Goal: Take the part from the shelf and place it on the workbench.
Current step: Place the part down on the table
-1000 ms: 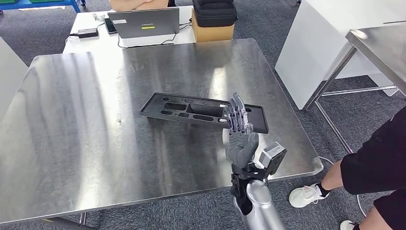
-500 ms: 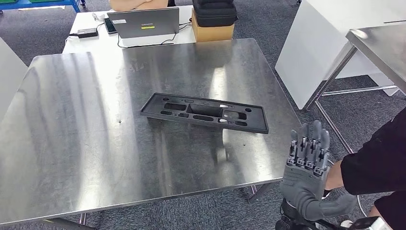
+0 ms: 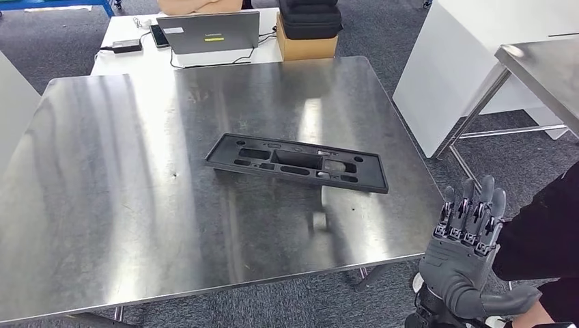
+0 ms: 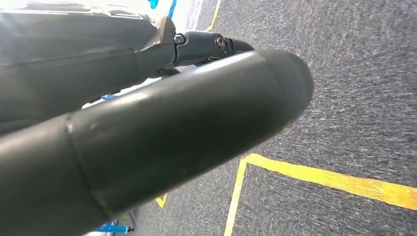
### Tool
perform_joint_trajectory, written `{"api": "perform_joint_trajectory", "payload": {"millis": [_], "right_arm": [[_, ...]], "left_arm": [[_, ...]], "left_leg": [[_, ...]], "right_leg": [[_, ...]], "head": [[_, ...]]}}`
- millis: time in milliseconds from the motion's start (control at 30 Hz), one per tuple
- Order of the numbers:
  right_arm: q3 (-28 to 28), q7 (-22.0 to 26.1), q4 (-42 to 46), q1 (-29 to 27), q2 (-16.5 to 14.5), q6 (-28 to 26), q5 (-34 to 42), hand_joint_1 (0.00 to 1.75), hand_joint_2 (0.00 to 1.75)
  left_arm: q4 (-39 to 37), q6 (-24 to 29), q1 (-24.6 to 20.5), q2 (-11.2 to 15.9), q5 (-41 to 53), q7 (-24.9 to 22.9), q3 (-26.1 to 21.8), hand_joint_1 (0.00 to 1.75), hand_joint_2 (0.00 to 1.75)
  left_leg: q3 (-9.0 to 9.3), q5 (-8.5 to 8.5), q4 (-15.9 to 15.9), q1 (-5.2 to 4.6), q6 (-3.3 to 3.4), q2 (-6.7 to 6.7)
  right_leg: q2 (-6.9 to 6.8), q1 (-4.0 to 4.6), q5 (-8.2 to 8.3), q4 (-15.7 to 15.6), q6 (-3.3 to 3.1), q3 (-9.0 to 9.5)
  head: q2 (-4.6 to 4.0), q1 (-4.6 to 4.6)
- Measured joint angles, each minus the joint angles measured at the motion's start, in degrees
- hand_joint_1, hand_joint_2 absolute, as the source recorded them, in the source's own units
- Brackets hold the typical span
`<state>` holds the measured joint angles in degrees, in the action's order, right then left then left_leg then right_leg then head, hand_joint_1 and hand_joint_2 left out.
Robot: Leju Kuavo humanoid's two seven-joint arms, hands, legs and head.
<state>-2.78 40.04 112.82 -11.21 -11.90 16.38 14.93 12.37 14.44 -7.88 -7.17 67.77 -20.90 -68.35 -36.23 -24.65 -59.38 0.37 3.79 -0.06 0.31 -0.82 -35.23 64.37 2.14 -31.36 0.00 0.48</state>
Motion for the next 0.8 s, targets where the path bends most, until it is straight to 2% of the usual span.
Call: {"api": "perform_joint_trajectory", "payload": {"millis": [67,100,133,167,200,233,267,300,333,400,433,467,500,533,567,600,633,667,733,767,800], "right_arm": [[-0.01,0.00,-0.34,-0.22,0.17,-0.38,-0.01,0.00,0.00],[-0.02,0.00,-0.52,-0.42,0.22,-0.46,0.01,0.00,0.00],[-0.03,0.00,-0.71,-0.60,0.24,-0.52,0.03,0.00,0.00],[-0.03,0.00,-0.90,-0.75,0.25,-0.56,0.05,0.00,0.00],[-0.03,0.00,-1.08,-0.87,0.26,-0.57,0.07,0.00,0.00],[-0.01,-0.01,-1.27,-0.98,0.27,-0.56,0.08,0.00,0.00],[0.02,-0.03,-1.44,-1.08,0.27,-0.51,0.08,0.00,0.00],[0.04,-0.04,-1.62,-1.12,0.27,-0.44,0.08,0.00,0.00],[0.07,-0.07,-1.80,-1.15,0.26,-0.38,0.08,0.00,0.00],[0.25,-0.10,-2.13,-1.08,0.21,-0.28,0.06,0.00,0.00],[0.37,-0.11,-2.27,-1.04,0.19,-0.25,0.05,0.00,0.00],[0.49,-0.11,-2.40,-1.01,0.16,-0.23,0.04,0.00,0.00],[0.57,-0.11,-2.54,-0.98,0.15,-0.23,0.03,0.00,0.00],[0.61,-0.11,-2.69,-0.98,0.14,-0.22,0.03,0.00,0.00],[0.63,-0.11,-2.87,-0.99,0.14,-0.22,0.02,0.00,0.00],[0.64,-0.11,-3.06,-0.99,0.14,-0.22,0.02,0.00,0.00],[0.64,-0.11,-3.25,-0.99,0.14,-0.22,0.02,0.00,0.00],[0.64,-0.12,-3.41,-0.98,0.14,-0.22,0.03,0.00,0.00],[0.63,-0.14,-3.57,-0.90,0.14,-0.34,0.23,0.00,0.00],[0.62,-0.21,-3.60,-0.83,0.14,-0.55,0.40,0.00,0.00],[0.61,-0.29,-3.60,-0.75,0.14,-0.82,0.58,0.00,0.00]], "left_arm": [[-0.01,0.10,0.02,-0.01,-0.08,0.00,0.00,0.00,0.00],[-0.02,0.21,0.03,-0.02,-0.17,0.00,-0.01,0.00,0.00],[-0.02,0.32,0.06,-0.03,-0.35,0.00,-0.04,0.00,0.00],[-0.02,0.48,0.08,-0.08,-0.62,0.00,-0.10,0.00,0.00],[-0.02,0.64,0.11,-0.14,-1.01,0.00,-0.21,0.00,0.00],[-0.02,0.81,0.13,-0.20,-1.44,0.00,-0.37,0.00,0.00],[-0.02,0.99,0.15,-0.25,-1.86,0.00,-0.62,0.00,0.00],[-0.02,1.13,0.18,-0.26,-2.20,0.00,-0.87,0.00,0.00],[-0.02,1.23,0.20,-0.29,-2.41,0.00,-1.12,0.00,0.00],[-0.02,1.29,0.30,-0.37,-2.55,0.00,-1.48,0.00,0.00],[-0.01,1.31,0.35,-0.40,-2.56,0.00,-1.59,0.00,0.00],[-0.01,1.32,0.42,-0.41,-2.56,0.00,-1.68,0.00,0.00],[0.00,1.33,0.48,-0.41,-2.57,0.00,-1.75,0.00,0.00],[0.00,1.34,0.50,-0.40,-2.57,0.00,-1.81,0.00,0.00],[0.00,1.34,0.54,-0.40,-2.57,0.00,-1.88,0.00,0.00],[0.00,1.34,0.59,-0.40,-2.57,0.00,-1.94,0.00,0.00],[0.00,1.34,0.63,-0.40,-2.58,0.00,-1.98,0.00,0.00],[0.00,1.34,0.66,-0.39,-2.60,-0.01,-2.04,0.00,0.00],[0.00,1.28,0.64,-0.37,-2.63,-0.02,-2.19,0.00,0.00],[0.00,1.25,0.62,-0.37,-2.60,-0.02,-2.25,0.00,0.00],[0.00,1.20,0.59,-0.38,-2.51,-0.01,-2.28,0.00,0.00]], "left_leg": [[-0.12,0.04,0.00,0.03,0.03,0.02],[-0.19,0.08,-0.01,0.02,-0.01,0.02],[-0.24,0.15,-0.02,0.02,-0.09,0.00],[-0.26,0.26,-0.02,0.02,-0.23,-0.03],[-0.28,0.39,-0.03,0.03,-0.42,-0.07],[-0.28,0.56,-0.04,0.01,-0.71,-0.12],[-0.28,0.76,-0.07,-0.01,-1.05,-0.17],[-0.29,0.97,-0.10,-0.01,-1.41,-0.21],[-0.28,1.21,-0.03,0.01,-1.84,-0.24],[-0.51,1.24,-0.10,0.21,-2.62,-0.29],[-0.84,0.25,-0.80,0.35,-2.97,-0.26],[-1.47,-1.61,-2.51,0.50,-3.26,-0.24],[-2.42,-4.19,-5.34,0.64,-3.53,-0.22],[-3.52,-6.81,-8.90,0.71,-3.82,-0.19],[-4.44,-8.77,-12.34,0.77,-4.11,-0.19],[-4.73,-9.69,-14.60,0.85,-4.35,-0.17],[-3.98,-9.46,-14.87,0.96,-4.52,-0.14],[-2.06,-8.29,-12.84,1.09,-4.61,-0.11],[3.62,-5.78,-4.85,1.28,-4.55,-0.08],[5.64,-5.03,-1.73,1.22,-4.30,-0.11],[6.67,-4.82,0.14,1.10,-4.01,-0.14]], "right_leg": [[-0.01,-0.03,-3.17,7.37,-0.14,-3.48],[-0.01,-0.04,-3.58,9.23,0.12,-4.32],[-0.01,-0.04,-2.92,8.77,0.56,-4.00],[-0.01,-0.07,-1.47,6.00,1.05,-2.49],[-0.01,-0.14,0.28,1.69,1.41,-0.17],[0.05,-0.11,1.93,-2.22,1.40,2.04],[0.14,0.01,3.19,-5.00,1.14,3.55],[0.24,0.22,3.88,-6.40,0.71,4.08],[0.34,0.50,4.27,-6.51,0.20,3.87],[0.30,0.31,4.85,-6.91,-0.88,3.18],[0.21,0.06,5.28,-7.07,-1.61,2.97],[0.07,-0.23,5.75,-7.21,-2.29,2.74],[-0.07,-0.34,6.18,-7.23,-2.79,2.47],[-0.18,-0.28,6.60,-7.19,-3.12,2.05],[-0.27,-0.23,6.99,-7.14,-3.18,1.63],[-0.32,-0.19,7.36,-7.07,-3.10,1.16],[-0.34,-0.18,7.68,-6.99,-2.97,0.70],[-0.36,-0.20,7.91,-6.89,-2.80,0.33],[-0.39,-0.11,8.25,-6.59,-2.41,-0.17],[-0.40,0.00,8.43,-6.47,-2.13,-0.34],[-0.41,0.14,8.63,-6.38,-1.80,-0.48]], "head": [[0.00,0.11],[0.00,0.13],[0.00,0.15],[0.00,0.17],[0.00,0.18],[0.00,0.17],[0.00,0.18],[0.00,0.23],[0.00,0.21],[0.00,0.25],[0.00,0.21],[0.00,0.18],[0.00,0.14],[0.00,0.09],[0.00,0.06],[0.00,0.07],[0.00,0.05],[0.00,0.06],[0.00,0.04],[0.00,0.10],[0.00,0.18]]}}
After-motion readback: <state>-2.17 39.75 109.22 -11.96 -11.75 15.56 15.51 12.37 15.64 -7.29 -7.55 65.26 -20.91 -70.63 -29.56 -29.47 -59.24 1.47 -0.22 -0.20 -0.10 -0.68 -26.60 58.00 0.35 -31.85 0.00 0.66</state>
